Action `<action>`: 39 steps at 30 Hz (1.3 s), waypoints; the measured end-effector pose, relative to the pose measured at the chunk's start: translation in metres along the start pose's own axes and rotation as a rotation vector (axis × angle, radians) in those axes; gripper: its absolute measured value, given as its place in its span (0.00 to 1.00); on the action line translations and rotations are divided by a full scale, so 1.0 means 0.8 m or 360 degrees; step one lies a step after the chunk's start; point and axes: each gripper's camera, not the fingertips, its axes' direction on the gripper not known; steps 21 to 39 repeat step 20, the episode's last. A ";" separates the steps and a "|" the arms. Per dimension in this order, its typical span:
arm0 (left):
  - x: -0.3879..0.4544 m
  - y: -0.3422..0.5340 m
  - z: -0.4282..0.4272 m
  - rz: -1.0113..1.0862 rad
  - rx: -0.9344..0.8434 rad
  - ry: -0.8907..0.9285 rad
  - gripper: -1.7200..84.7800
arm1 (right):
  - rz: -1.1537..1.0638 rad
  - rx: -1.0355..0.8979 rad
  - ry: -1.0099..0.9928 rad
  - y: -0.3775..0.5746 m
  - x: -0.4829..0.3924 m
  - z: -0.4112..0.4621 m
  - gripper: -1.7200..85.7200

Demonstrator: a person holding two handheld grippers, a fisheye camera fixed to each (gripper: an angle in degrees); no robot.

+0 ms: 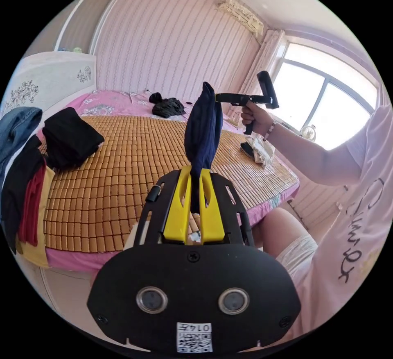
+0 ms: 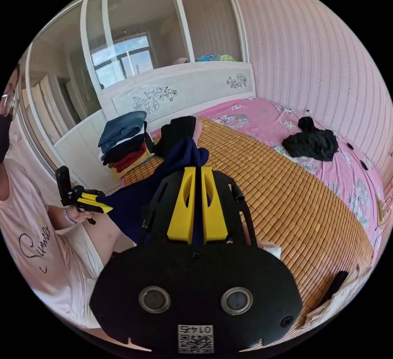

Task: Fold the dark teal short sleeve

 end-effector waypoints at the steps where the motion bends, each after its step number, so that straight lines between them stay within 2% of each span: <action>1: -0.017 -0.009 -0.011 -0.0067 0.0091 -0.0020 0.04 | -0.0132 -0.0007 -0.0017 -0.048 -0.012 0.016 0.04; 3: -0.046 -0.026 -0.032 -0.0134 0.0233 -0.0107 0.05 | -0.0364 -0.0054 -0.0001 -0.130 -0.040 0.047 0.04; 4: -0.069 -0.037 -0.047 -0.0208 0.0317 -0.0246 0.06 | -0.0501 -0.0102 -0.0017 -0.188 -0.061 0.076 0.05; 6: -0.109 -0.052 -0.067 -0.0335 0.0408 -0.0424 0.11 | -0.0551 -0.0157 -0.0083 -0.270 -0.089 0.131 0.07; 7: -0.135 -0.058 -0.079 -0.0430 0.0439 -0.0527 0.15 | -0.0502 -0.0199 -0.0111 -0.315 -0.105 0.173 0.09; 10: -0.185 -0.049 -0.090 -0.0618 0.0355 -0.0747 0.18 | -0.0227 -0.0504 -0.0089 -0.370 -0.125 0.273 0.12; 14: -0.185 -0.004 -0.066 -0.0648 0.0073 -0.0528 0.16 | -0.0202 -0.0464 -0.0184 -0.308 -0.142 0.305 0.11; 17: -0.140 0.030 -0.045 -0.0545 0.0023 -0.0309 0.15 | -0.0328 -0.0627 -0.0099 -0.189 -0.136 0.296 0.11; 20: -0.085 0.043 -0.019 -0.0376 -0.0038 -0.0109 0.12 | -0.0273 -0.0790 0.0075 -0.033 -0.110 0.239 0.10; 39: -0.085 0.043 -0.019 -0.0376 -0.0038 -0.0109 0.12 | -0.0273 -0.0790 0.0075 -0.033 -0.110 0.239 0.10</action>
